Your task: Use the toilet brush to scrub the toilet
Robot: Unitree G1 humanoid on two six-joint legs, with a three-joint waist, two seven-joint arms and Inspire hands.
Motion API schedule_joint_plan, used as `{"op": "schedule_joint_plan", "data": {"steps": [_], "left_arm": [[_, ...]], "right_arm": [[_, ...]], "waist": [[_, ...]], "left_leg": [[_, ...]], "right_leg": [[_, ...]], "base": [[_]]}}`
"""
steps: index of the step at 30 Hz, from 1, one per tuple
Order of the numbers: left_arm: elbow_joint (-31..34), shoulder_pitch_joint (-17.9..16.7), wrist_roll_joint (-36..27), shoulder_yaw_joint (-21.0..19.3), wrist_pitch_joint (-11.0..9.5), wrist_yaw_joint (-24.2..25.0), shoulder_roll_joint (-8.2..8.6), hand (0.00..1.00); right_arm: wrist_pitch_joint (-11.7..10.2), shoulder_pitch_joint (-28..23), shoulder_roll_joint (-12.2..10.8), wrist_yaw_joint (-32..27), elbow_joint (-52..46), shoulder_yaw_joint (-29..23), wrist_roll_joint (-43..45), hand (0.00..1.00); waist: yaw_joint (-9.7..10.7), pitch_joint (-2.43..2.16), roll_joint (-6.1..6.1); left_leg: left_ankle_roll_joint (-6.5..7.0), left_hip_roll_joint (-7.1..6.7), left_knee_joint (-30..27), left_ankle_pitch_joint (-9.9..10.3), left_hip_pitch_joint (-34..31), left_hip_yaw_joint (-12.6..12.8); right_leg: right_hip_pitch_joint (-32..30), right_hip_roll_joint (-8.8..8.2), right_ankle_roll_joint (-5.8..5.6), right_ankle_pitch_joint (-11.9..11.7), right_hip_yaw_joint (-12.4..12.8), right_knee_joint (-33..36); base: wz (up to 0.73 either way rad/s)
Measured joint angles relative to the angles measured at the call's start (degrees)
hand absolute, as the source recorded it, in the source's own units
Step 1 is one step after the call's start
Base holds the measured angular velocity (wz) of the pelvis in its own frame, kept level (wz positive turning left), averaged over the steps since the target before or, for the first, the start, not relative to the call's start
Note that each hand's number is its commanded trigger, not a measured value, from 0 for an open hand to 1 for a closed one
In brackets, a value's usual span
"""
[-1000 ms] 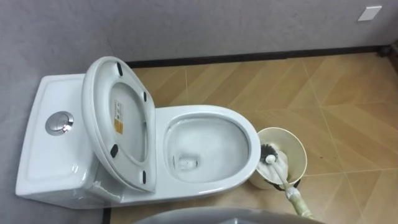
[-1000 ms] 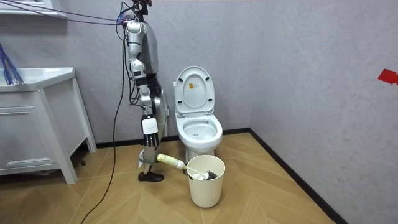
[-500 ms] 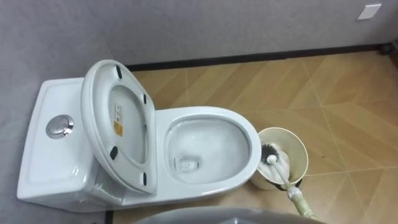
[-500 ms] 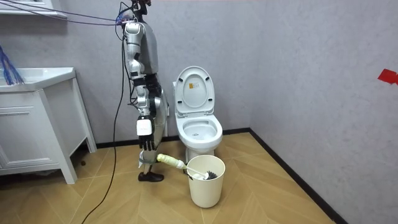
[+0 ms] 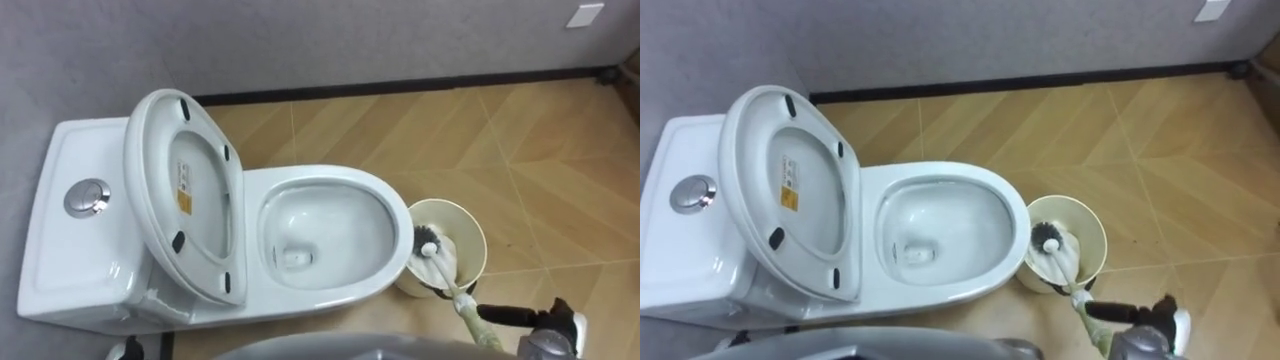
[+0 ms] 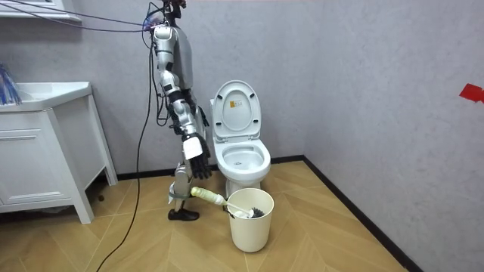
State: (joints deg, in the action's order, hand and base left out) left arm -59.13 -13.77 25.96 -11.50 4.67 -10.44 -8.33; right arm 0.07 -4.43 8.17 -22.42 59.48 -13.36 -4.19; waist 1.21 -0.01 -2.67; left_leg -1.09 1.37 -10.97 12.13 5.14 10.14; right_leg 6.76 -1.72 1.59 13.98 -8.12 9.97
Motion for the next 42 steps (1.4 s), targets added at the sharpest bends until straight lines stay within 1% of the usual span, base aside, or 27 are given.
{"op": "schedule_joint_plan", "data": {"steps": [1, 2, 3, 5, 7, 8, 10, 12, 13, 15, 16, 17, 19, 21, 22, 23, 25, 26, 27, 28, 29, 30, 31, 34, 36, 39, 42], "left_arm": [[0.0, 0.53, 0.02, 0.32, -0.02, -0.19, -0.03, 0.0], [-0.02, 0.53, 0.01, 0.5, -0.02, -0.21, -0.02, 0.0], [-0.25, 1.03, -0.08, 0.67, -0.02, -0.21, -0.03, 0.0], [-0.43, 1.74, -0.34, 1.45, -0.05, -0.21, -0.16, 0.0], [-0.46, 3.23, -0.59, 1.94, -0.94, -0.24, -0.3, 0.0], [-0.41, 3.42, -0.63, 2.14, -1.36, -0.3, -0.36, 0.0], [-0.46, 4.17, -0.74, 3.19, -2.48, -0.46, -0.44, 0.0], [-0.49, 5.11, -0.73, 4.44, -2.77, -0.91, -0.57, 0.0], [-0.51, 5.46, -0.77, 5.16, -3.28, -1.64, -0.73, 0.0], [-0.57, 5.51, -1.27, 5.5, -3.9, -2.75, -1.06, 0.0], [-0.74, 5.61, -2.49, 6.25, -3.89, -2.93, -1.76, 0.0], [-0.74, 5.74, -3.04, 6.31, -3.88, -2.94, -2.02, 0.0], [-1.03, 7.14, -3.39, 6.23, -3.79, -3.05, -2.66, 0.0], [-1.05, 8.36, -4.02, 6.29, -3.73, -3.19, -2.73, 0.0], [-1.15, 9.28, -4.06, 6.98, -3.51, -3.51, -2.75, 0.0], [-1.14, 9.71, -4.06, 7.45, -3.37, -3.74, -2.74, 0.0], [-1.14, 11.52, -5.07, 9.51, -3.27, -4.38, -2.78, 0.0], [-1.17, 12.16, -5.71, 9.8, -3.27, -4.42, -2.75, 0.0], [-1.17, 13.55, -7.34, 10.8, -3.27, -4.52, -2.74, 0.0], [-1.15, 15.14, -8.87, 11.49, -3.34, -4.73, -2.72, 0.0], [-1.09, 15.93, -9.54, 12.01, -3.33, -5.0, -2.77, 0.0], [-0.91, 17.12, -10.85, 13.14, -3.36, -5.49, -2.91, 0.0], [-0.41, 17.75, -10.88, 14.23, -3.33, -5.85, -3.07, 0.0], [1.46, 18.09, -10.83, 15.77, -3.32, -6.95, -3.28, 0.0], [2.41, 18.37, -10.84, 16.33, -3.33, -6.97, -3.42, 0.0], [3.3, 19.18, -12.71, 17.67, -3.36, -7.97, -3.77, 0.0], [4.19, 20.1, -13.1, 19.4, -3.38, -8.61, -3.98, 0.0]], "right_arm": [[0.01, 0.62, 0.17, -0.26, -0.22, 1.14, 0.04, 0.0], [0.0, 0.92, 0.17, -0.32, -0.46, 1.47, 0.04, 0.0], [-0.04, 1.63, 0.17, -0.51, -0.93, 2.23, 0.01, 0.0], [-0.11, 2.64, 0.18, -0.91, -1.71, 3.15, 0.27, 0.0], [-0.7, 4.46, 0.19, -2.01, -1.54, 3.24, 0.38, 0.0], [-0.98, 4.74, 0.19, -2.28, -1.54, 3.35, 0.38, 0.0], [-1.87, 6.35, 0.59, -3.69, -1.52, 5.36, 0.28, 0.0], [-2.03, 7.5, 1.08, -4.25, -1.36, 6.46, 0.24, 0.0], [-2.03, 8.19, 1.38, -4.54, -0.86, 6.9, 0.28, 0.0], [-2.05, 9.29, 1.77, -4.97, 0.02, 7.5, 0.61, 0.0], [-2.0, 10.45, 2.05, -5.04, 1.18, 7.77, 0.61, 0.0], [-2.06, 11.01, 2.24, -5.04, 1.74, 7.88, 0.62, 0.0], [-2.03, 12.94, 3.77, -5.08, 4.78, 8.3, 0.85, 0.0], [-1.98, 13.57, 4.9, -5.41, 5.31, 8.37, 0.76, 0.0], [-2.0, 14.57, 5.61, -5.76, 6.08, 9.01, 0.8, 0.0], [-2.03, 15.24, 5.97, -5.86, 6.91, 9.57, 0.81, 0.0], [-1.87, 17.61, 6.44, -5.88, 9.64, 11.08, 0.75, 0.0], [-1.86, 18.11, 6.51, -5.88, 9.81, 11.42, 0.76, 0.0], [-1.91, 18.84, 6.95, -5.86, 10.13, 12.26, 0.72, 0.0], [-1.89, 19.87, 7.47, -5.82, 11.46, 12.26, 0.5, 0.0], [-1.78, 20.28, 7.81, -5.75, 12.24, 12.29, 0.33, 0.0], [-1.32, 20.53, 8.65, -5.68, 12.98, 12.79, -0.16, 0.0], [-1.21, 20.98, 9.62, -5.53, 13.77, 13.62, -0.83, 0.0], [-0.89, 21.57, 11.03, -4.87, 14.3, 14.39, -2.0, 0.0], [-0.44, 21.56, 11.08, -4.71, 14.54, 14.63, -2.67, 0.0], [0.07, 21.79, 11.31, -4.08, 14.78, 15.98, -5.17, 0.0], [0.15, 22.39, 11.37, -3.58, 14.82, 16.88, -6.91, 0.0]], "waist": [[-0.19, -0.12, -0.15], [-0.3, -0.06, -0.04], [-0.25, -0.21, 0.15], [-0.11, -0.24, 0.15], [-0.13, 0.25, 0.41], [-0.29, 0.24, 0.37], [-0.74, 0.43, 0.14], [-1.2, 0.54, -0.02], [-1.45, 0.55, -0.07], [-1.83, 0.57, -0.04], [-1.97, 0.59, 0.02], [-2.05, 0.61, 0.09], [-3.06, 0.91, 0.56], [-3.8, 1.07, 1.1], [-4.41, 1.32, 1.32], [-4.67, 1.36, 1.35], [-4.88, 1.49, 1.27], [-4.87, 1.6, 1.2], [-4.82, 1.79, 1.27], [-4.81, 2.09, 1.17], [-4.77, 2.25, 0.98], [-4.97, 2.47, 0.73], [-5.0, 2.51, 0.74], [-5.09, 2.55, 0.68], [-4.95, 2.56, 0.73], [-5.03, 2.56, 0.73], [-5.25, 2.56, 0.82]], "left_leg": [[0.0, 0.01, -0.06, 0.0, -0.65, -0.05], [0.0, 0.04, -0.14, 0.0, -0.98, -0.04], [0.0, 0.06, -0.48, 0.0, -1.78, -0.13], [0.01, 0.02, -0.93, -0.01, -3.57, -1.51], [0.09, 0.02, -0.99, -0.06, -5.33, -2.34], [0.12, 0.03, -1.15, -0.08, -5.79, -2.46], [0.12, 0.16, -2.93, -0.07, -8.58, -2.54], [0.12, 0.25, -3.96, -0.07, -10.88, -2.86], [0.16, 0.29, -4.77, -0.05, -12.51, -3.24], [0.22, 0.38, -5.71, -0.03, -14.37, -3.78], [0.24, 0.54, -6.8, -0.02, -16.04, -4.21], [0.25, 0.62, -7.33, -0.01, -16.97, -4.32], [0.26, 0.9, -9.6, -0.01, -20.61, -4.96], [0.27, 1.04, -11.27, -0.01, -23.77, -5.67], [0.45, 1.11, -12.47, -0.12, -25.89, -5.81], [0.53, 1.11, -12.97, -0.17, -26.87, -5.89], [0.98, 1.06, -14.92, -0.45, -30.81, -6.32], [1.02, 1.03, -15.69, -0.47, -32.0, -6.35], [1.11, 0.93, -17.77, -0.48, -34.77, -6.66], [1.58, 0.76, -19.26, -0.45, -37.1, -6.99], [1.82, 0.62, -19.89, -0.58, -38.12, -7.0], [2.04, 0.0, -20.68, -0.71, -40.0, -7.24], [2.33, -0.34, -21.96, -0.68, -42.35, -7.52], [2.8, -1.14, -24.76, -0.69, -47.34, -7.74], [2.97, -1.2, -25.73, -0.83, -49.02, -7.87], [3.14, -1.24, -26.77, -1.21, -51.76, -7.99], [3.21, -1.25, -27.76, -1.36, -54.21, -7.95]], "right_leg": [[-0.5, 0.01, 0.01, -0.01, -0.17, 0.31], [-0.92, 0.02, 0.01, 0.0, -0.33, 0.59], [-1.59, -0.04, 0.04, -0.03, -0.65, 0.81], [-2.9, -0.14, 0.14, -0.13, -1.9, 1.36], [-4.46, -0.15, 0.16, -0.14, -3.11, 2.0], [-4.8, -0.17, 0.17, -0.15, -3.29, 2.04], [-6.8, -0.28, 0.19, -0.16, -3.79, 3.0], [-8.54, -0.32, 0.35, -0.26, -4.25, 3.63], [-9.65, -0.36, 0.46, -0.33, -4.78, 3.86], [-11.34, -0.36, 0.53, -0.37, -4.94, 4.58], [-12.68, -0.34, 0.62, -0.43, -5.1, 5.01], [-13.27, -0.29, 0.71, -0.48, -5.22, 5.14], [-16.74, -0.31, 0.76, -0.49, -5.61, 7.48], [-19.83, -0.43, 0.8, -0.46, -6.18, 9.37], [-21.99, -0.6, 0.96, -0.37, -6.22, 10.96], [-23.13, -0.71, 1.08, -0.29, -6.26, 11.69], [-27.03, -1.09, 1.53, -0.02, -6.48, 14.27], [-28.17, -1.27, 1.74, 0.16, -6.55, 15.14], [-30.63, -1.76, 1.94, 0.7, -7.02, 17.05], [-33.18, -2.58, 1.92, 1.69, -7.34, 19.44], [-34.36, -3.12, 1.92, 2.17, -7.5, 20.8], [-36.78, -4.24, 1.78, 3.09, -7.65, 23.38], [-39.3, -4.97, 1.73, 3.65, -7.67, 25.77], [-44.74, -6.29, 1.85, 4.06, -7.58, 29.93], [-46.25, -6.42, 1.88, 4.04, -7.59, 30.92], [-48.94, -6.66, 2.0, 4.05, -7.67, 32.2], [-51.42, -6.9, 2.17, 3.95, -7.65, 33.39]], "base": [[0.08], [0.05], [0.11], [0.24], [0.28], [0.19], [0.1], [0.13], [0.17], [0.1], [0.06], [0.08], [0.12], [0.12], [0.05], [0.04], [0.08], [0.1], [0.2], [0.25], [0.3], [0.26], [0.21], [0.09], [0.07], [0.06], [0.01]]}}
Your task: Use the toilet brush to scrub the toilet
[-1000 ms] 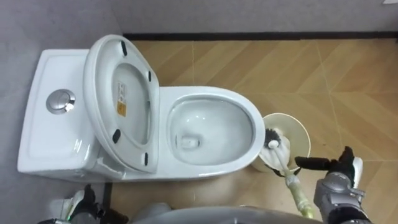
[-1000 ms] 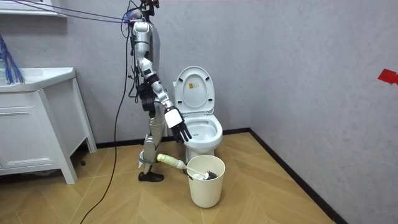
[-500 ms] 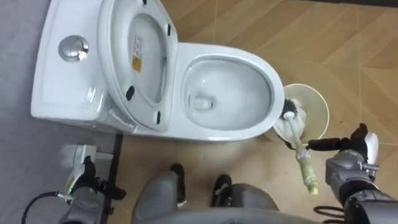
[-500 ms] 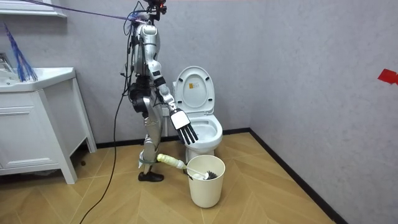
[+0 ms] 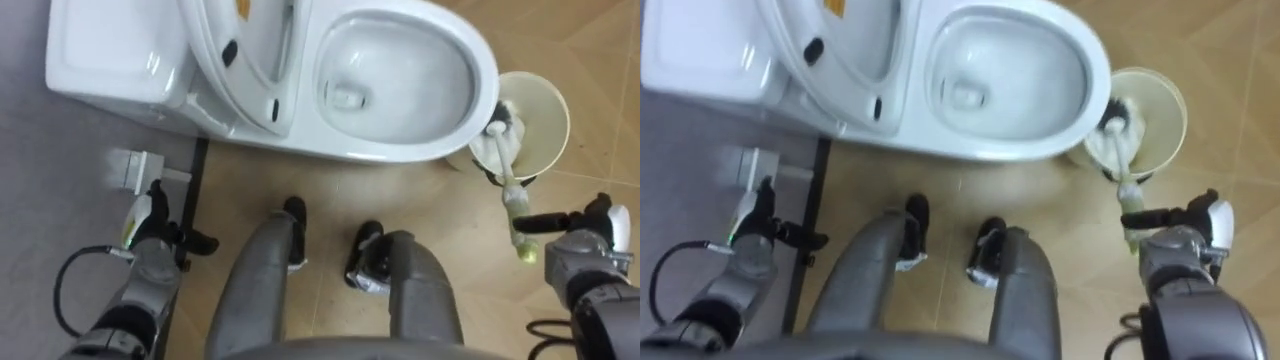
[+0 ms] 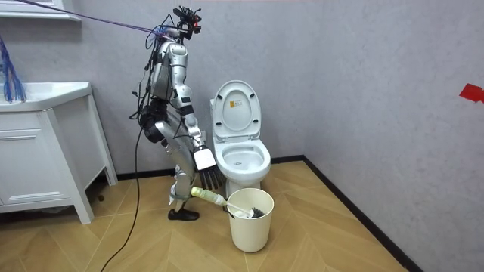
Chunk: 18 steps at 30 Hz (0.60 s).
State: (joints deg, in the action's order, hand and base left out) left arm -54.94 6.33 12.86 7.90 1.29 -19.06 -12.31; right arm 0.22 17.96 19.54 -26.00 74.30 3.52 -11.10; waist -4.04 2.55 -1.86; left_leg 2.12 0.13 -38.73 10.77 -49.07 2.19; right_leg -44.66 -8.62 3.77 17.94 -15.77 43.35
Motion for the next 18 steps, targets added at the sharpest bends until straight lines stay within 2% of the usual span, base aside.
{"op": "schedule_joint_plan", "data": {"steps": [8, 14, 16, 18], "left_arm": [[6.04, 3.32, -5.27, 1.0, -0.5, -0.59, 0.12, 0.0], [8.13, 6.44, -6.82, 3.86, -0.53, -0.65, 0.11, 0.0], [9.92, 6.91, -7.71, 4.77, -0.67, -0.62, 0.11, 0.0], [10.96, 7.63, -7.7, 4.83, -0.96, -0.64, 0.11, 0.0]], "right_arm": [[-0.01, 2.58, 0.29, 0.59, 0.38, 0.37, -0.83, 0.0], [0.01, 4.84, 0.95, 1.22, 1.2, 3.27, -2.0, 0.0], [-0.02, 5.46, 1.84, 1.75, 1.15, 4.28, -1.97, 0.0], [-0.02, 5.7, 2.27, 2.19, 0.71, 4.35, -1.8, 0.0]], "waist": [[0.22, 0.06, 0.08], [-0.01, 0.41, 0.93], [-0.8, 0.62, 1.42], [-1.16, 0.63, 1.48]], "left_leg": [[0.26, -0.39, -5.09, 0.73, -6.79, 0.06], [0.32, -0.67, -8.47, 1.48, -10.68, -0.55], [0.44, -0.67, -10.57, 2.03, -13.08, -0.57], [0.49, -0.66, -11.7, 2.33, -14.64, -0.47]], "right_leg": [[-6.44, -1.41, 0.6, 1.53, -0.3, 5.66], [-10.1, -2.05, 0.72, 2.61, -0.15, 9.13], [-12.46, -2.48, 0.97, 3.08, -0.14, 11.12], [-13.99, -2.72, 1.09, 3.41, -0.03, 12.32]], "base": [[0.04], [0.03], [0.0], [-0.02]]}}
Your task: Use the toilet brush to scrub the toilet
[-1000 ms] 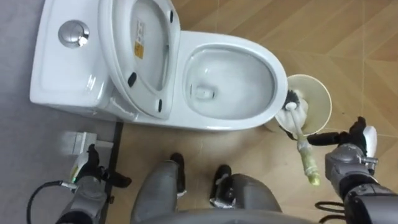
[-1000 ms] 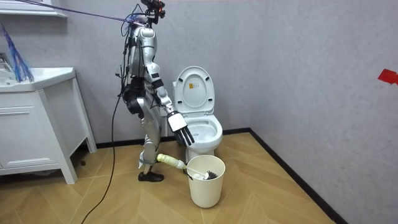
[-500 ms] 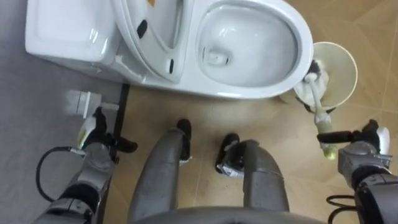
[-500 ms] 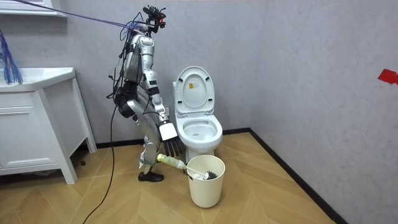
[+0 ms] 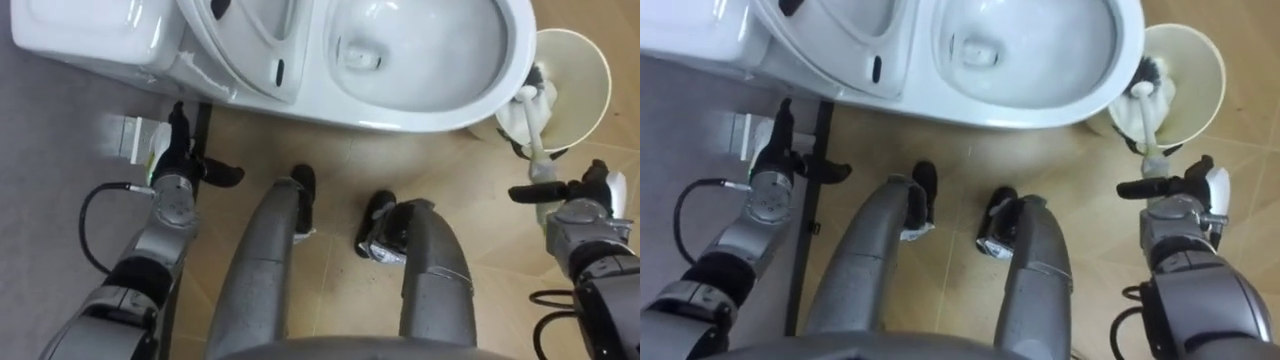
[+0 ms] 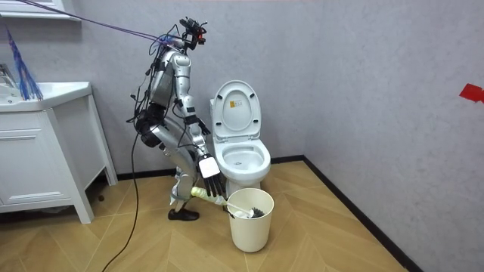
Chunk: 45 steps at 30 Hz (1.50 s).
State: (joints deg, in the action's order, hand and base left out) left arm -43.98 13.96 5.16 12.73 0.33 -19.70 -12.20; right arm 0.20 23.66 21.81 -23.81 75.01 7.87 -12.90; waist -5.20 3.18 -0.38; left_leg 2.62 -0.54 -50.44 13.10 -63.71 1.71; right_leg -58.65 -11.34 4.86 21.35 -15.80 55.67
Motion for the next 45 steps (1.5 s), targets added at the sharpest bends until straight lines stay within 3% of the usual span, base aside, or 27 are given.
{"op": "schedule_joint_plan", "data": {"steps": [10, 20, 26, 27, 28, 29, 39, 45], "left_arm": [[3.02, 0.27, 0.0, 1.23, -0.56, 0.01, -0.31, 0.0], [4.73, 0.2, -0.05, 2.9, -0.5, 1.01, -0.19, 0.0], [7.08, -0.47, -0.05, 3.28, -0.54, 1.83, -0.14, 0.0], [7.72, -0.79, -0.09, 3.31, -0.51, 1.82, -0.16, 0.0], [8.72, -1.62, -0.1, 3.31, -0.51, 1.74, -0.22, 0.0], [9.35, -1.99, -0.1, 3.31, -0.5, 1.7, -0.22, 0.0], [10.82, -3.55, -1.21, 4.32, -0.42, 1.4, -0.3, 0.0], [11.78, -4.57, -2.2, 4.38, -0.43, 1.45, -0.32, 0.0]], "right_arm": [[-0.19, 1.8, 2.42, 0.86, -2.0, 1.07, -0.41, 0.0], [-0.95, 2.08, 2.77, 2.24, -0.54, 2.34, -1.33, 0.0], [-1.21, 0.9, 3.01, 4.13, 0.99, 4.5, -6.36, 0.0], [-1.4, 0.6, 3.06, 4.33, 0.96, 4.77, -8.13, 0.49], [-1.36, 0.34, 3.13, 4.73, 0.97, 5.31, -10.22, 0.84], [-1.36, 0.14, 3.18, 4.91, 0.96, 5.72, -11.21, 1.0], [-1.23, -2.45, 3.35, 8.25, 0.62, 6.75, -20.97, 1.0], [0.41, -2.56, 3.34, 8.66, 0.69, 6.63, -23.92, 1.0]], "waist": [[0.11, 0.01, 0.08], [-0.06, 0.08, 0.29], [-1.31, 0.0, 0.85], [-1.34, 0.03, 0.93], [-1.39, 0.0, 1.01], [-1.38, 0.0, 1.01], [-1.3, -0.04, 1.07], [-1.24, -0.06, 1.09]], "left_leg": [[0.38, -0.1, -5.43, 1.02, -6.88, 0.85], [0.44, 0.46, -9.46, 2.49, -10.16, 1.43], [0.58, 0.8, -11.19, 3.08, -11.66, 1.45], [0.66, 0.73, -11.75, 3.29, -12.05, 1.55], [0.65, 0.77, -12.52, 3.7, -12.41, 1.59], [0.66, 0.77, -12.83, 3.87, -12.57, 1.66], [1.04, 0.96, -15.13, 5.13, -12.98, 2.43], [1.2, 0.75, -15.08, 5.15, -12.91, 2.7]], "right_leg": [[-7.41, -1.29, 0.48, 1.52, 1.07, 6.27], [-10.79, -1.53, 0.73, 2.46, 1.86, 10.0], [-11.98, -1.54, 0.75, 2.9, 1.84, 11.34], [-12.48, -1.7, 0.73, 3.16, 1.99, 12.01], [-12.82, -1.69, 0.71, 3.44, 2.16, 12.67], [-13.02, -1.7, 0.69, 3.54, 2.29, 13.01], [-13.79, -1.82, 0.32, 4.54, 3.37, 15.25], [-13.75, -2.26, 0.19, 4.59, 3.38, 15.37]], "base": [[0.01], [-0.03], [-0.02], [0.04], [0.0], [0.0], [-0.02], [0.01]]}}
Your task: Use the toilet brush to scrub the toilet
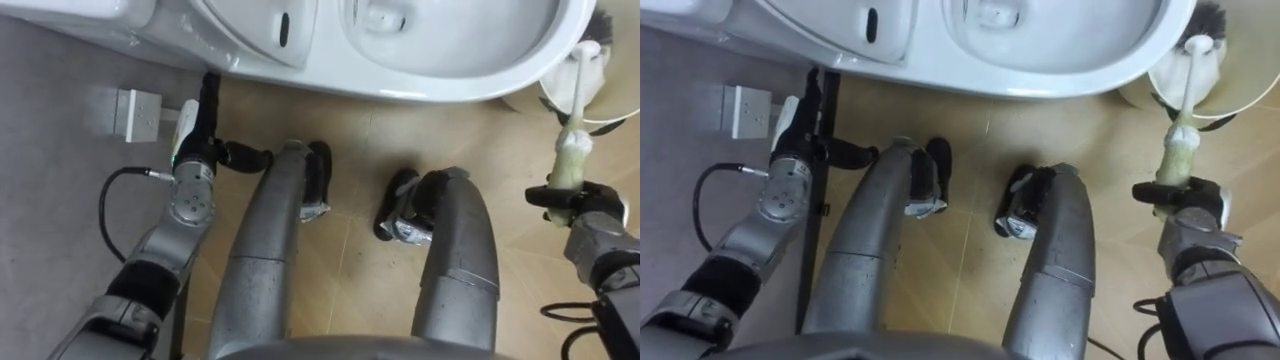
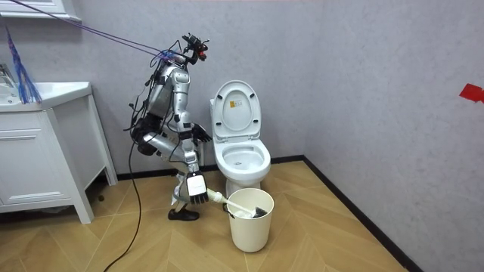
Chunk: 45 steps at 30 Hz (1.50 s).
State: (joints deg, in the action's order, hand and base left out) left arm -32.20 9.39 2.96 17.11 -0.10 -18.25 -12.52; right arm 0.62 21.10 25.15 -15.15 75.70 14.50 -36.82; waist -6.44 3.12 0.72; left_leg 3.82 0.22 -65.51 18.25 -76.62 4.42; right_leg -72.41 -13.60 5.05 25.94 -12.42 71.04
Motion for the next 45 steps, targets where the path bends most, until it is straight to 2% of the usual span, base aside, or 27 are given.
{"op": "schedule_joint_plan", "data": {"steps": [4, 14, 15, 16, 19, 24, 28, 33, 36, 38, 42, 45], "left_arm": [[0.04, -0.64, -3.65, -0.06, 0.05, 0.03, -0.15, 0.0], [0.79, -5.53, -3.63, -1.34, 0.11, 1.54, -0.51, 0.0], [0.83, -6.44, -4.39, -1.33, 0.09, 1.55, -0.85, 0.0], [0.83, -7.29, -5.44, -1.31, 0.1, 1.55, -0.98, 0.0], [0.81, -8.82, -6.0, -1.35, 0.09, 1.54, -1.03, 0.0], [0.47, -11.19, -6.21, -1.37, 0.0, 1.54, -1.46, 0.0], [-1.0, -11.54, -7.27, -1.35, -0.07, 2.99, -1.44, 0.0], [-3.19, -12.15, -7.25, -1.94, -0.16, 4.37, -1.69, 0.0], [-4.02, -12.79, -7.16, -3.04, -0.16, 4.63, -1.72, 0.0], [-4.26, -14.05, -6.77, -4.39, -0.25, 4.85, -1.73, 0.0], [-4.89, -17.8, -5.64, -7.39, -0.55, 5.36, -1.8, 0.0], [-5.04, -22.56, -4.38, -10.14, -1.01, 5.64, -1.44, 0.0]], "right_arm": [[0.31, 0.17, -0.15, 0.37, 0.13, -0.16, -4.31, 1.0], [0.76, -5.22, -0.91, 2.21, 0.15, -0.91, -10.49, 1.0], [0.74, -5.77, -1.6, 2.24, 0.19, -0.88, -11.16, 1.0], [0.74, -6.53, -2.25, 2.69, 0.18, -0.93, -12.64, 1.0], [0.76, -7.9, -3.41, 2.91, 0.55, -1.97, -13.26, 1.0], [0.76, -10.96, -3.99, 3.37, 1.05, -2.38, -12.94, 1.0], [0.76, -11.09, -4.09, 3.79, 1.18, -2.48, -14.19, 1.0], [0.78, -10.78, -4.67, 4.01, 1.16, -4.79, -14.19, 1.0], [0.84, -10.87, -5.02, 3.77, 0.87, -7.04, -14.67, 1.0], [0.76, -10.99, -5.66, 3.51, 0.76, -9.37, -14.65, 1.0], [0.37, -13.52, -6.85, 3.28, -0.59, -12.12, -14.41, 1.0], [-0.13, -16.61, -8.4, 3.26, -1.44, -13.69, -11.13, 1.0]], "waist": [[-0.1, -0.06, 0.09], [0.82, -0.32, -0.16], [1.56, -0.38, -0.14], [2.12, -0.76, -0.22], [2.85, -1.09, -0.17], [3.03, -1.42, -0.17], [3.05, -1.46, -0.28], [3.12, -1.38, -0.46], [3.05, -1.39, -0.54], [3.17, -1.38, -0.71], [3.68, -1.49, -0.67], [3.94, -1.89, -1.17]], "left_leg": [[0.18, 0.05, 0.05, 0.04, 0.67, 0.03], [0.26, 0.31, 1.98, 0.39, 6.01, -0.05], [0.21, 0.19, 2.88, 0.39, 7.37, -0.2], [0.15, 0.07, 3.85, 0.34, 8.59, -0.24], [0.22, 0.29, 5.86, 0.15, 11.48, -0.11], [0.37, 1.19, 11.2, -0.37, 19.07, 0.49], [0.53, 1.01, 16.94, -1.84, 24.74, 1.8], [0.04, 0.86, 22.71, -3.24, 31.46, 1.64], [-0.2, 1.03, 25.05, -3.37, 35.21, 1.15], [-0.41, 1.01, 26.9, -3.48, 38.02, 1.03], [-1.08, 0.59, 31.71, -3.89, 45.17, -0.27], [-1.53, 0.07, 36.77, -4.45, 51.67, -0.77]], "right_leg": [[0.69, 0.08, -0.05, 0.03, -0.01, -0.14], [6.28, 0.67, -0.61, -0.01, -0.31, -2.84], [7.73, 0.71, -0.79, -0.16, -0.51, -3.87], [8.94, 0.79, -1.02, -0.36, -0.57, -4.82], [11.79, 1.48, -1.41, -1.08, -0.55, -7.34], [19.13, 3.74, -2.37, -3.26, -0.26, -14.2], [23.79, 4.09, -2.86, -5.05, 0.41, -19.29], [30.49, 4.92, -3.03, -6.56, 0.01, -25.36], [34.82, 5.55, -3.1, -6.94, -0.76, -28.5], [37.8, 5.86, -3.19, -7.12, -1.05, -30.58], [46.41, 6.56, -3.58, -7.56, -3.33, -36.83], [53.12, 7.75, -4.14, -8.43, -3.46, -42.45]], "base": [[0.0], [-0.02], [0.0], [0.0], [-0.09], [-0.19], [-0.1], [-0.02], [0.06], [0.03], [0.2], [0.09]]}}
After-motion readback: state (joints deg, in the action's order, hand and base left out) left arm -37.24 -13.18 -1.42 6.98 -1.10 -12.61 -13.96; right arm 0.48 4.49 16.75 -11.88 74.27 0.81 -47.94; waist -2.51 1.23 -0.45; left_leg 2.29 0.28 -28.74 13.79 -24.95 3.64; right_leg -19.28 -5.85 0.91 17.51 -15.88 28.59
